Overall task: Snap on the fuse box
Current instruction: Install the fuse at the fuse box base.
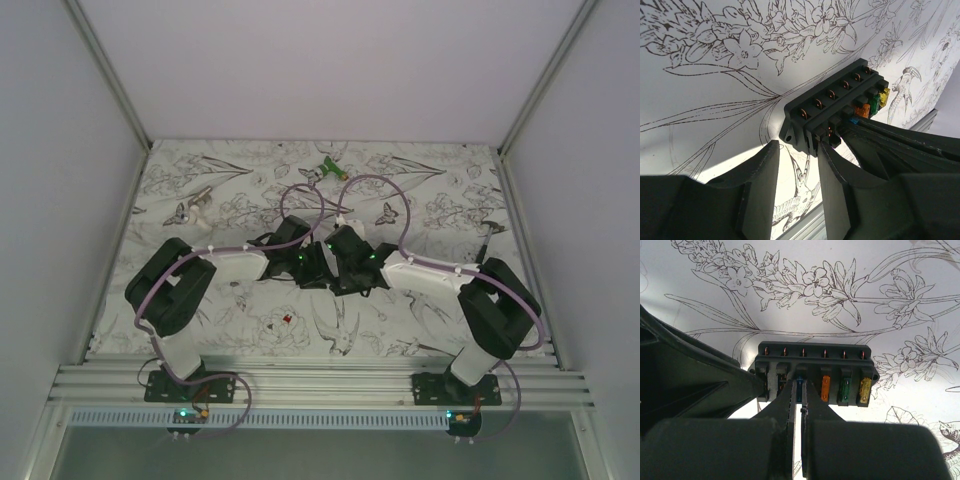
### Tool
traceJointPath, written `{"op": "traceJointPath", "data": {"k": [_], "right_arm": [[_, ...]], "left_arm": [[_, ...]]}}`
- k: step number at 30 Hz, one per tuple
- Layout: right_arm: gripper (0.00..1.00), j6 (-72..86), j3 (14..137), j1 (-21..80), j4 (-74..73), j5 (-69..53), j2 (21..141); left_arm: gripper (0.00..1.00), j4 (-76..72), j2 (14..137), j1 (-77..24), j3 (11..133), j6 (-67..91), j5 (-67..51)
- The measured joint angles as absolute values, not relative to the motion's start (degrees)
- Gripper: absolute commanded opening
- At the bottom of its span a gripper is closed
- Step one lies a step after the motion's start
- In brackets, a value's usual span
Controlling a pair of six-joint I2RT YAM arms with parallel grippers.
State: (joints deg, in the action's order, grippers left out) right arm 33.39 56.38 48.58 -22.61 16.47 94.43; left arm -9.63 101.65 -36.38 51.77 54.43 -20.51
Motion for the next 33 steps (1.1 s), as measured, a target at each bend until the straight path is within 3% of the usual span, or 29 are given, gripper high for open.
{"op": "traceJointPath", "data": {"k": [6, 11, 33], "right_arm": [[0.21, 31.5, 56.7, 48.6, -23.1, 15.9, 94.2], [0.27, 29.4, 58.8, 48.6, -24.4, 14.9, 94.2], [0.30, 30.3, 63.1, 48.2, -29.6, 14.2, 95.0]], "left_arm": [[0.39, -9.5, 101.6, -36.4, 51.8, 54.4, -20.5], [0.39, -9.3, 101.6, -36.4, 51.8, 54.4, -20.5], [0.42, -7.4, 99.9, -35.6, 51.3, 54.0, -20.0]]}}
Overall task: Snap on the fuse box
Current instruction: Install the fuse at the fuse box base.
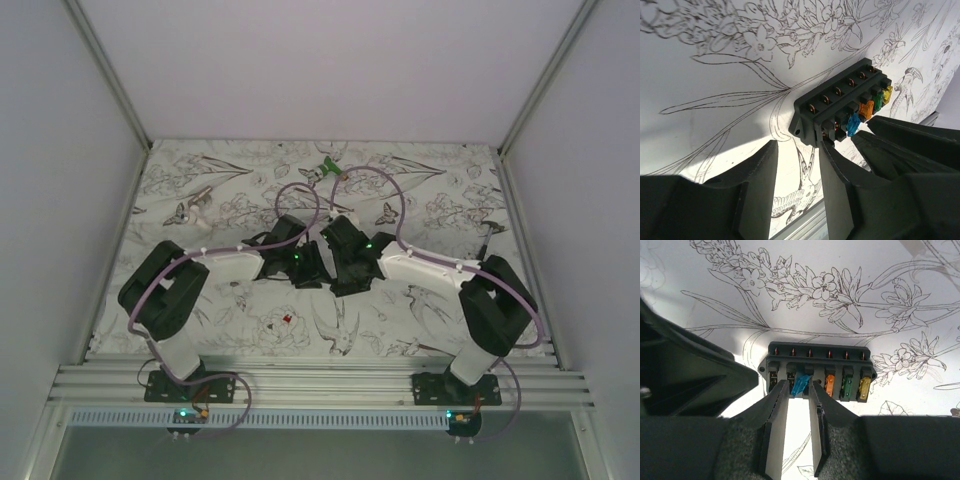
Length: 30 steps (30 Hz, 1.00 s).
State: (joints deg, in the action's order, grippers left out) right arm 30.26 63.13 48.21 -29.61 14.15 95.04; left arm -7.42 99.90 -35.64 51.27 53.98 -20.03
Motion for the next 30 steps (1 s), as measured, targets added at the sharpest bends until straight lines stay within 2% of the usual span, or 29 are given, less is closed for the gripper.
{"op": "traceJointPath", "data": {"k": [12, 23, 27, 30], "right_arm": [[0.30, 34.3, 64.7, 50.8, -30.7, 19.9, 98.3], [0.24, 36.2, 66.0, 51.3, -32.9, 22.3, 99.7], [0.19, 36.9, 66.0, 51.4, -34.1, 22.8, 99.7], [0.10, 36.9, 66.0, 51.5, -34.3, 22.9, 99.7]], "left_arm": [[0.50, -6.8, 96.1, -33.7, 48.3, 53.1, -18.5], [0.52, -6.1, 95.1, -33.0, 47.3, 52.7, -17.9], [0.52, -6.1, 95.1, -33.0, 47.3, 52.6, -17.9], [0.52, -6.1, 95.1, -33.0, 47.3, 52.6, -17.9]]}}
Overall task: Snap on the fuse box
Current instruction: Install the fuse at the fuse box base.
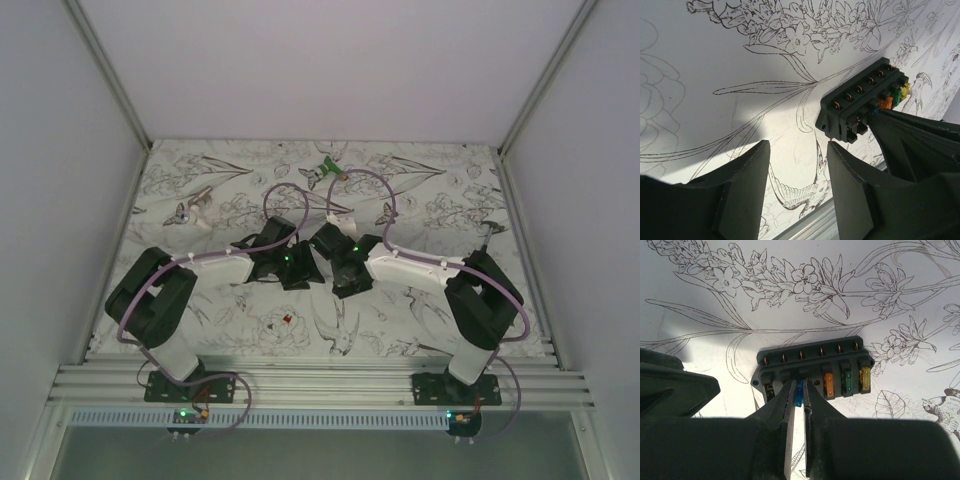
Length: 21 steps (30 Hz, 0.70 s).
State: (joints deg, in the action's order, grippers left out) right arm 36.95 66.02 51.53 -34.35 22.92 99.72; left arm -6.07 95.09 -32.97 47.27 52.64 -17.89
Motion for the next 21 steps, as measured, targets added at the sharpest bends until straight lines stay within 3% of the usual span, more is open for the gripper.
{"op": "traceJointPath", "data": {"k": [5, 21], "right_arm": [[0.00, 36.8, 66.0, 51.6, -34.9, 23.0, 99.7], [0.00, 25.1, 62.3, 43.3, -30.9, 7.9, 88.4]], "left_arm": [[0.53, -6.0, 95.0, -33.0, 47.3, 52.5, -17.9], [0.64, -6.0, 92.5, -32.9, 47.2, 48.9, -19.2]]}}
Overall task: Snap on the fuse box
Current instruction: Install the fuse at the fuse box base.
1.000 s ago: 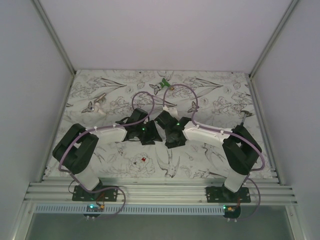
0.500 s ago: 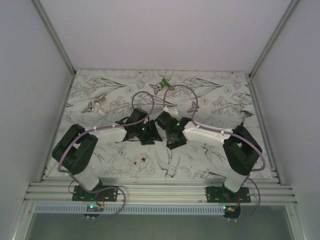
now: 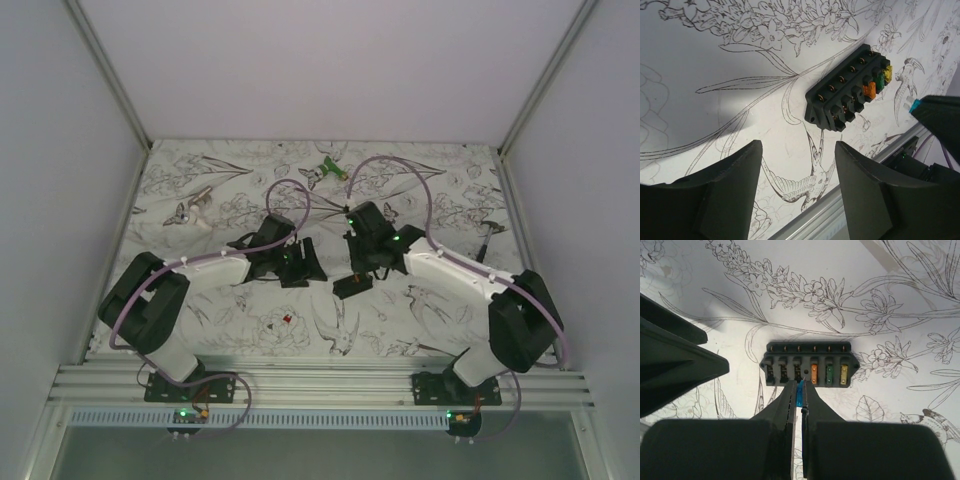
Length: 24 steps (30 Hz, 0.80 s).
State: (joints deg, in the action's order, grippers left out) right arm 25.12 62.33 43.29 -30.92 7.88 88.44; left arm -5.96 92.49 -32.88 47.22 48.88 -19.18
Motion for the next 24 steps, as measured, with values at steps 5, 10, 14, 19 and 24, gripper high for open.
{"op": "traceJointPath", "data": {"k": [5, 10, 14, 19, 24], "right_arm": [[0.00, 20.3, 59.0, 38.1, -28.8, 0.2, 85.5], [0.00, 17.1, 56.0, 34.0, -25.9, -8.3, 84.4], [0.00, 15.8, 54.6, 32.1, -24.9, -12.6, 84.4], [0.00, 15.4, 54.5, 31.9, -23.5, -15.8, 85.1], [0.00, 15.4, 54.5, 31.9, -22.8, -16.7, 86.9]], "left_arm": [[0.67, -5.9, 93.1, -33.0, 48.2, 47.9, -20.9], [0.67, -6.0, 95.8, -33.8, 51.0, 47.0, -22.7], [0.64, -6.0, 97.9, -34.7, 52.6, 46.6, -23.7], [0.59, -5.8, 99.7, -35.2, 53.9, 46.4, -24.6], [0.56, -5.6, 102.1, -35.3, 55.4, 46.4, -25.6]]}}
